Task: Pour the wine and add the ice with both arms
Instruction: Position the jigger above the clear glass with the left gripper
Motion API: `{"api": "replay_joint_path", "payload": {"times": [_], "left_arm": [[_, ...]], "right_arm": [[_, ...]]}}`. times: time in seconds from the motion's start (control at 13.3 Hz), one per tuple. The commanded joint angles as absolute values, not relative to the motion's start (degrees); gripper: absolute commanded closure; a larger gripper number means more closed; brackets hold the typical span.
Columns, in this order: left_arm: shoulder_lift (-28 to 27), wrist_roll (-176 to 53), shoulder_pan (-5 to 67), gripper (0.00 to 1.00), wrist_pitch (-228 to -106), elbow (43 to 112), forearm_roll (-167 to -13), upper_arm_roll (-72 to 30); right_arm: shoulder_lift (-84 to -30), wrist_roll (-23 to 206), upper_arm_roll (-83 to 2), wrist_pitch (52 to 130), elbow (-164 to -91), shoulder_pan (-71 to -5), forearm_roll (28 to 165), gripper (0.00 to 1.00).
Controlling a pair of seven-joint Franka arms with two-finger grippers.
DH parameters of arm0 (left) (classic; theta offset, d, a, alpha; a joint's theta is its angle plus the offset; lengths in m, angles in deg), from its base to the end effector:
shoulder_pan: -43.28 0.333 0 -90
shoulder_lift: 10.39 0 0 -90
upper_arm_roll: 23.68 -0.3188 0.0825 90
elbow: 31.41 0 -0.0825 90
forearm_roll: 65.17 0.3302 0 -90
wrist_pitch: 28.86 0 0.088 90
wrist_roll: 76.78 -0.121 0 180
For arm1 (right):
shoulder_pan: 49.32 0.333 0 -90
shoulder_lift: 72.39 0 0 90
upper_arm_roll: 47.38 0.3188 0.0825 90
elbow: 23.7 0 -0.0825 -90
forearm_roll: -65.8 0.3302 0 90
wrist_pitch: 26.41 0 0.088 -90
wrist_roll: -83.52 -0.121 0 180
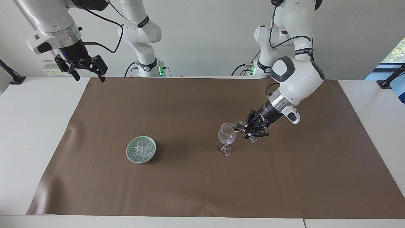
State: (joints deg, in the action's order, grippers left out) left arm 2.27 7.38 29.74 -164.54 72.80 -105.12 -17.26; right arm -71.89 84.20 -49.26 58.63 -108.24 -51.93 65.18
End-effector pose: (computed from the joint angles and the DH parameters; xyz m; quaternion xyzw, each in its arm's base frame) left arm 0.5672 -0.2154 0.4698 0.6733 0.6644 -0.1326 0.2962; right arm 0.4935 -0.0401 0.6408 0.9994 -0.0337 -0.0002 0.0055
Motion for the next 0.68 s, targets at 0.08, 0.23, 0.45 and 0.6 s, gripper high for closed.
{"api": "replay_joint_path", "payload": {"times": [0.08,0.23,0.45,0.6], "left_arm": [[1.6,8.7,28.3,1.00,-166.6,73.0,-100.9,-18.2],[1.5,8.7,28.0,1.00,-167.4,73.0,-99.5,-18.2],[1.6,8.7,27.5,1.00,-167.6,72.7,-97.4,-18.2],[1.6,8.7,27.5,1.00,-167.8,72.6,-96.1,-18.2]], "right_arm": [[-72.8,83.3,-49.1,58.6,-109.2,-52.0,66.2,0.00],[-72.8,83.3,-49.1,58.6,-109.2,-52.0,66.2,0.00],[-72.8,83.3,-49.1,58.6,-109.2,-52.0,66.2,0.00],[-72.8,83.3,-49.1,58.6,-109.2,-52.0,66.2,0.00]]}}
